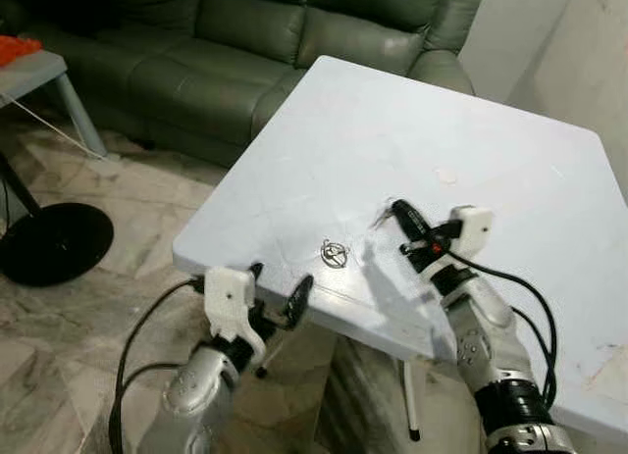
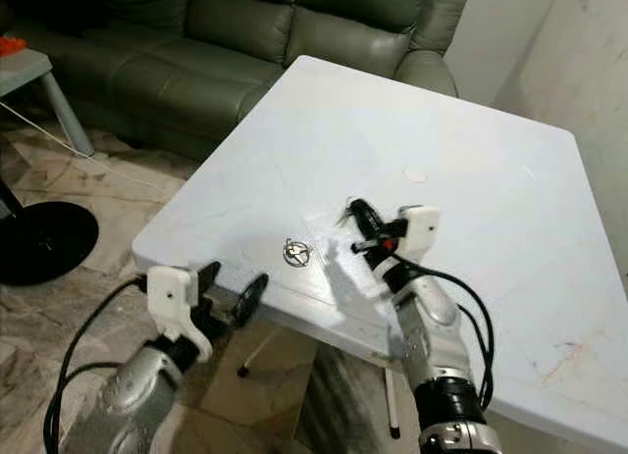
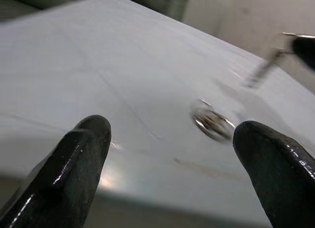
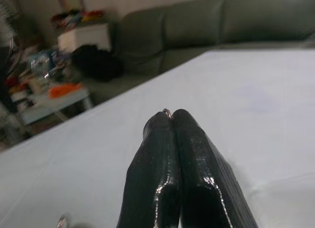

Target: Hang keys on a hook

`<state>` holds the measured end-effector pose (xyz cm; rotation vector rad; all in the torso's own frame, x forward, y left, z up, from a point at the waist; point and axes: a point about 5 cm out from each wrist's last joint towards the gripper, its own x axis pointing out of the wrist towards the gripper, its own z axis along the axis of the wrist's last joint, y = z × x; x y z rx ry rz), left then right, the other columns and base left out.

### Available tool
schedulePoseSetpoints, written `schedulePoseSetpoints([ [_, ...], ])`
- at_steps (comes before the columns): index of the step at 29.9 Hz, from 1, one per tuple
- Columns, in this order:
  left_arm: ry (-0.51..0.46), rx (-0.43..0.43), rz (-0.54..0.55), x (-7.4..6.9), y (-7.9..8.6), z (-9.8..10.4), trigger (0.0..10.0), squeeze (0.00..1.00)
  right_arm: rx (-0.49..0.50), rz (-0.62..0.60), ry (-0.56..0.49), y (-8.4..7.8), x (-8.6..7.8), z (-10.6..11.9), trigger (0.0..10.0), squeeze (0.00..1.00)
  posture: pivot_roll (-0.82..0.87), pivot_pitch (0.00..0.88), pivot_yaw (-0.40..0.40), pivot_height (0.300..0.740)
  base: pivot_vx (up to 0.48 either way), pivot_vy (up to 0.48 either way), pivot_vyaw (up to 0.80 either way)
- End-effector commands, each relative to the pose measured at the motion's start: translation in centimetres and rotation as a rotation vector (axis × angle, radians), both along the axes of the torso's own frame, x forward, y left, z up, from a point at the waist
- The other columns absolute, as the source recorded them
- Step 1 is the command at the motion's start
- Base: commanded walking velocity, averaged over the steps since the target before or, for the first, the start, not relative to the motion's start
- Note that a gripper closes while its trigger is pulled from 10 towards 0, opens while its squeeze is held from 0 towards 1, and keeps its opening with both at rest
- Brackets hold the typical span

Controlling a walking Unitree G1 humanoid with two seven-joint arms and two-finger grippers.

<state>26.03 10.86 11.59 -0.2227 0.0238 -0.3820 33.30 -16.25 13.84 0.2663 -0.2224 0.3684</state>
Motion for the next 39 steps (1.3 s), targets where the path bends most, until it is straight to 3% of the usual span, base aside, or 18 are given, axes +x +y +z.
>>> schedulePoseSetpoints([
  [1, 0.013, -0.004, 0.059, 1.2, 0.8, -0.1, 10.0, 0.0, -0.023, -0.076, -0.049, -1.2, -0.3, 0.9, 0.0, 0.0, 0.08, 0.077, -0.126, 0.74, 0.0, 0.0, 0.0],
  [2, 0.013, -0.004, 0.059, 1.2, 0.8, -0.1, 10.0, 0.0, -0.023, -0.076, -0.049, -1.2, -0.3, 0.9, 0.0, 0.0, 0.08, 0.077, -0.126, 0.74, 0.0, 0.0, 0.0],
  [6, -0.013, 0.012, 0.138, 3.9, 2.1, 0.8, 10.0, 0.0, -0.091, -0.19, -0.096, -1.8, -1.3, 1.7, 0.0, 0.0, 0.06, 0.046, -0.12, 0.74, 0.0, 0.0, 0.0],
  [9, -0.026, 0.021, 0.172, 5.0, 2.8, 1.4, 10.0, 0.0, -0.11, -0.265, -0.109, -2.2, -1.9, 1.9, 0.0, 0.0, 0.05, 0.038, -0.115, 0.74, 0.0, 0.0, 0.0],
  [16, -0.088, 0.056, 0.228, 6.4, 3.9, 2.7, 10.0, 0.0, -0.157, -0.375, -0.102, -1.8, -3.5, 1.7, 0.0, 0.0, 0.03, 0.014, -0.1, 0.74, 0.0, 0.0, 0.0],
  [18, -0.116, 0.032, 0.217, 6.4, 3.7, 3.0, 10.0, 0.0, -0.162, -0.433, -0.033, -1.6, -3.9, 1.1, 10.0, 0.0, 0.03, 0.013, -0.097, 0.74, 0.0, 0.0, 0.0],
  [26, -0.093, 0.0, 0.169, 5.1, 3.1, 1.9, 10.0, 0.0, -0.244, -0.465, 0.007, -1.6, -5.5, 0.0, 10.0, 0.0, 0.02, 0.018, -0.089, 0.74, 0.0, 0.0, 0.0],
  [31, -0.094, 0.003, 0.163, 4.2, 3.4, 1.6, 10.0, 0.0, -0.243, -0.47, 0.027, -1.6, -6.4, -0.5, 10.0, 0.0, 0.02, 0.02, -0.081, 0.74, 0.0, 0.0, 0.0],
  [39, -0.11, 0.035, 0.207, 4.5, 4.4, 1.9, 10.0, 0.0, -0.225, -0.452, 0.098, -0.9, -5.6, -1.1, 10.0, 0.0, 0.04, 0.01, -0.084, 0.74, 0.0, 0.0, -0.06],
])
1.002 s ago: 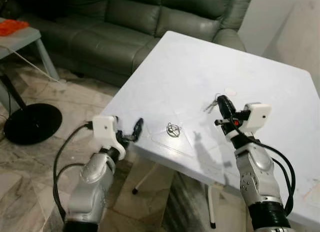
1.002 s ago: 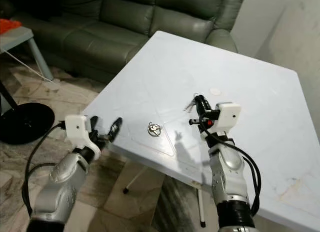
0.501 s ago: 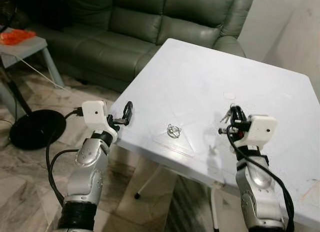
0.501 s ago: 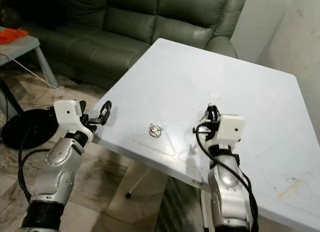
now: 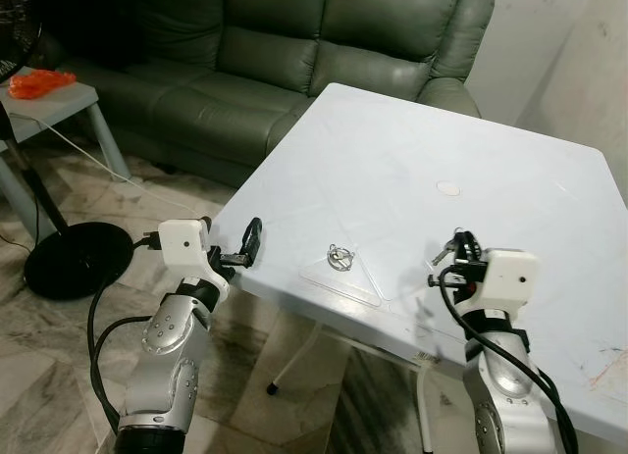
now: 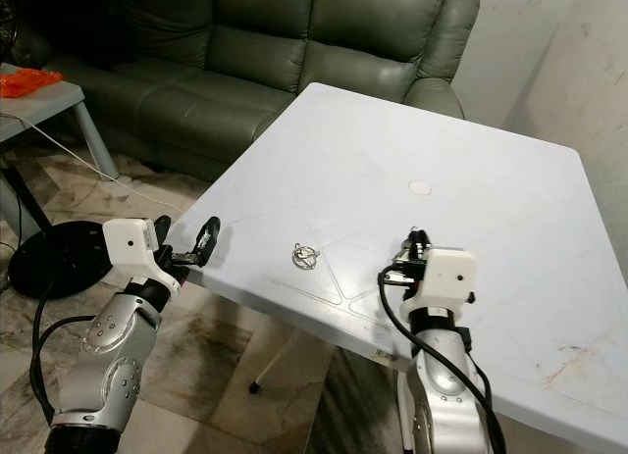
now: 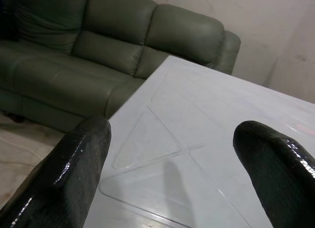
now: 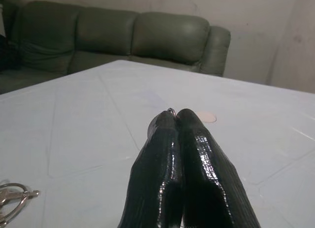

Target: Hang keys on a hook

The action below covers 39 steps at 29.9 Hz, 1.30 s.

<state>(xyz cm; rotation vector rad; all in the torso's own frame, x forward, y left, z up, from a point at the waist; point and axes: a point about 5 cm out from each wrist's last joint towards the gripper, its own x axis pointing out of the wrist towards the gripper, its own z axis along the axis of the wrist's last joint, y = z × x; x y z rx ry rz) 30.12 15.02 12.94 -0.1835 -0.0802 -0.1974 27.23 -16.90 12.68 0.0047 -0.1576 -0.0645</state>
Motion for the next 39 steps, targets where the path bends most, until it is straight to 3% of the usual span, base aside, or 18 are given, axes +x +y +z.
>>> schedulePoseSetpoints([
  [1, -0.02, 0.01, 0.021, 0.6, 0.4, 0.6, 10.0, 0.0, 0.012, -0.006, 0.029, -0.3, 0.7, 0.1, 10.0, 0.0, 0.04, 0.01, -0.084, 0.74, 0.0, 0.0, -0.8],
  [6, -0.024, 0.019, 0.035, 1.1, 0.8, 0.9, 10.0, 0.0, -0.019, -0.015, 0.025, -0.6, 1.4, 0.5, 10.0, 0.0, 0.04, 0.002, -0.087, 0.74, 0.0, 0.0, -0.8],
  [17, -0.046, 0.059, -0.031, 2.6, -0.6, 1.3, 10.0, 0.0, -0.066, 0.022, 0.028, -0.3, 2.1, 0.7, 10.0, 0.0, 0.04, 0.0, -0.092, 0.74, 0.0, -0.044, -0.8],
  [21, -0.056, 0.053, -0.036, 2.6, -1.0, 1.3, 10.0, 0.0, -0.066, 0.024, 0.028, -0.1, 2.1, 0.6, 10.0, 0.0, 0.04, 0.0, -0.087, 0.74, 0.0, -0.48, -0.8],
  [23, -0.06, -0.002, -0.041, 2.5, -1.1, 1.4, 10.0, 0.0, -0.068, 0.029, 0.033, 0.1, 2.0, 0.5, 10.0, 0.0, 0.04, 0.0, -0.086, 0.74, 0.0, 0.0, -0.8],
  [39, -0.028, 0.026, 0.025, 2.4, -0.7, 0.6, 10.0, 0.0, -0.092, 0.057, 0.039, 0.4, 1.9, 0.2, 10.0, 0.0, 0.04, 0.0, -0.094, 0.74, 0.0, 0.0, -0.8],
])
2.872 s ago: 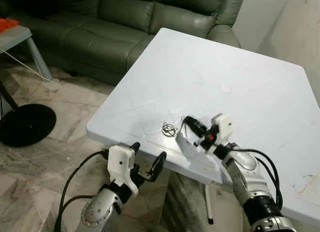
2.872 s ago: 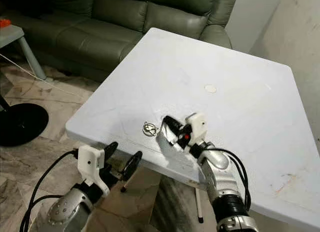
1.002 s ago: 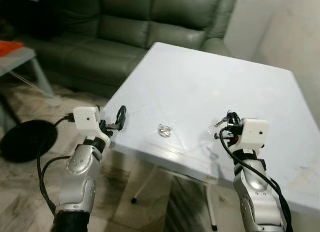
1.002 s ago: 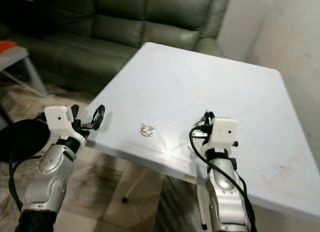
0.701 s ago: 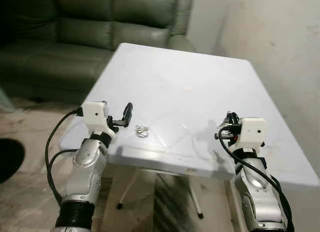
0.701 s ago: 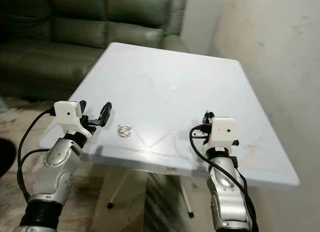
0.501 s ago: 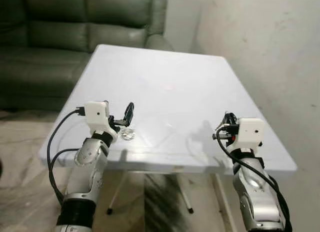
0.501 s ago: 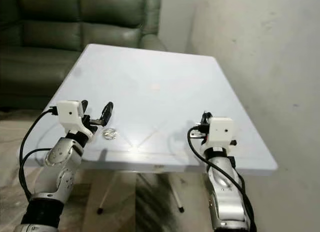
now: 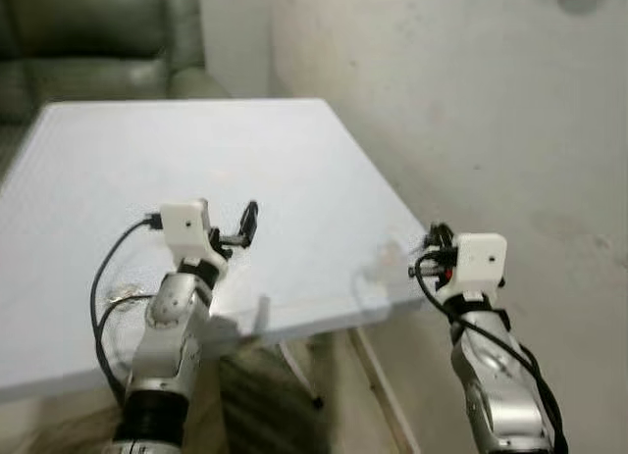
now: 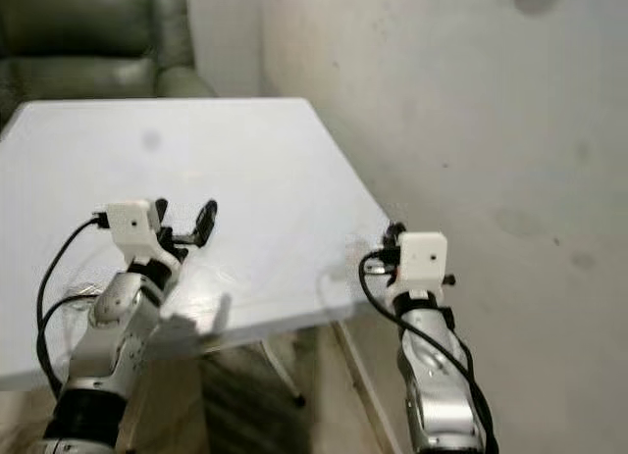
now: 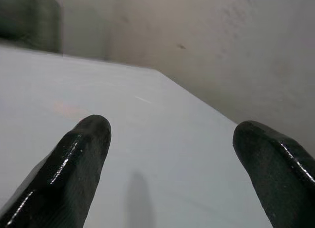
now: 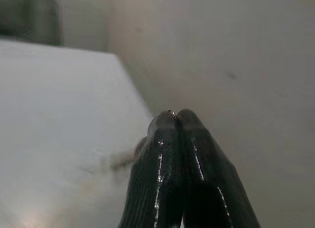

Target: Hang keys on a hook

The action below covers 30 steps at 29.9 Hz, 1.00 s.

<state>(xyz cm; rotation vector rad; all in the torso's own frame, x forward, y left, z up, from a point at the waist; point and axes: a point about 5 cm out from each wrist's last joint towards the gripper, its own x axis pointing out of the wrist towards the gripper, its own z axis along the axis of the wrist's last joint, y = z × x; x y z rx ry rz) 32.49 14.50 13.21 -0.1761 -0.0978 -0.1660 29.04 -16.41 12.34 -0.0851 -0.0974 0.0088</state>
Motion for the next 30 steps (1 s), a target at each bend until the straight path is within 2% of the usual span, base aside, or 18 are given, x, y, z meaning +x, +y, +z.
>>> schedulePoseSetpoints([
  [1, -0.009, 0.021, -0.002, 0.1, -0.1, 0.3, 10.0, 0.0, 0.002, -0.007, -0.023, -0.1, 0.1, 0.5, 10.0, 0.0, 0.04, 0.0, -0.094, 0.74, 0.0, 0.0, -0.8],
  [11, 0.042, 0.008, 0.028, -0.1, 0.0, -0.4, 10.0, 0.0, -0.002, -0.006, -0.017, -0.1, -0.1, 0.3, 10.0, 0.0, 0.04, 0.0, -0.095, 0.74, 0.0, 0.0, -0.8],
  [20, 0.061, -0.002, 0.033, -0.6, -0.3, -0.9, 10.0, 0.0, -0.003, 0.032, -0.051, 0.1, -0.5, 0.7, 10.0, 0.0, 0.04, 0.0, -0.101, 0.74, 0.0, 0.0, 0.0],
  [30, 0.116, -0.026, 0.015, -2.3, -0.9, -2.1, 10.0, 0.0, -0.004, 0.044, -0.03, 0.1, -1.7, 0.2, 10.0, 0.0, 0.03, 0.003, -0.108, 0.74, 0.0, 0.0, 0.0],
])
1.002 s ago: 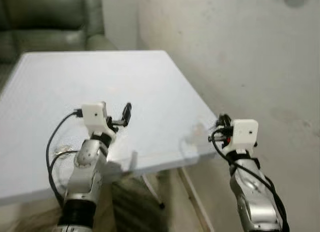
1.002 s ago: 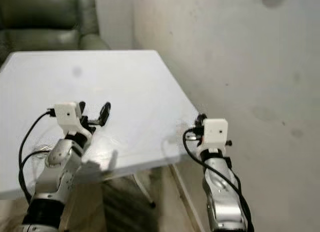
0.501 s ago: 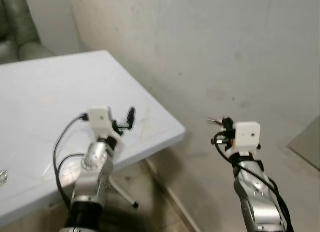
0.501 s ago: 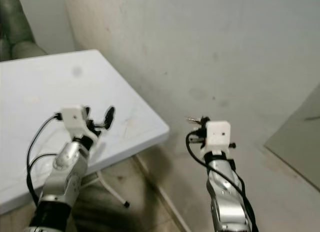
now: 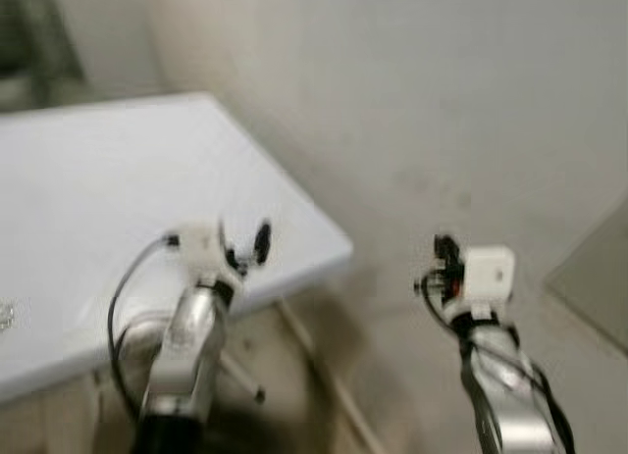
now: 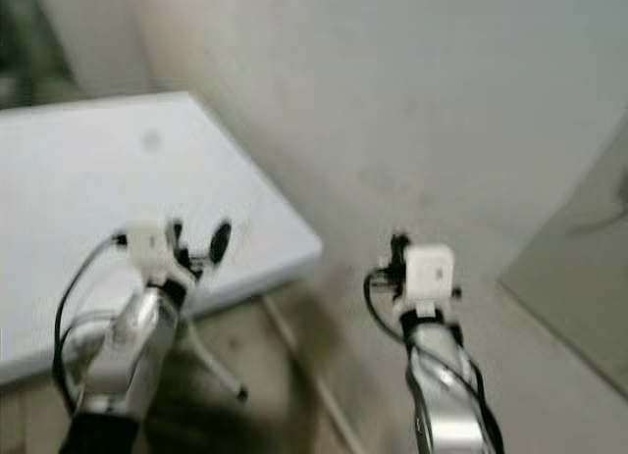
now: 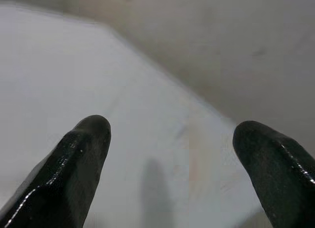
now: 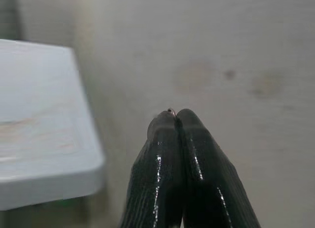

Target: Hang keys on a hook

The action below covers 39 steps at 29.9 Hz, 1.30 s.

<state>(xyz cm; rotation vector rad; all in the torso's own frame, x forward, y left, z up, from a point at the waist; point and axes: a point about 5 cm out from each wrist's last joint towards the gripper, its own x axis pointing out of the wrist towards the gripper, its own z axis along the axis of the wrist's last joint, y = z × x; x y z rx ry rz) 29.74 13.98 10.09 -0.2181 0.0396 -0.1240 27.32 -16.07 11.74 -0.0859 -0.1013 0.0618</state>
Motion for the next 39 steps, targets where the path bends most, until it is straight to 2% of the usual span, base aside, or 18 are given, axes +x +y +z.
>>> schedulePoseSetpoints([
  [1, -0.016, 0.007, -0.014, 0.2, -0.5, 0.9, 10.0, 0.0, -0.001, -0.008, -0.024, -0.2, -0.2, 0.7, 10.0, 0.0, 0.03, 0.01, -0.11, 0.74, 0.0, 0.0, 0.0],
  [10, -0.01, -0.004, -0.027, -0.9, -1.0, 0.5, 10.0, 0.0, -0.008, -0.001, -0.009, -0.3, -0.7, 0.6, 10.0, 0.0, 0.03, 0.034, -0.116, 0.74, -0.159, 0.0, 0.0],
  [24, 0.003, -0.009, -0.024, -1.1, -1.1, 0.8, 10.0, 0.0, -0.003, -0.007, -0.002, -0.4, -0.9, 0.6, 10.0, 0.0, 0.03, 0.047, -0.121, 0.74, 0.0, 0.0, 0.0],
  [39, 0.021, -0.023, -0.005, -1.3, -1.2, 0.7, 10.0, 0.0, -0.006, -0.005, 0.004, -0.5, -0.9, 0.8, 10.0, 0.0, 0.03, 0.065, -0.136, 0.74, -0.299, 0.0, 0.0],
])
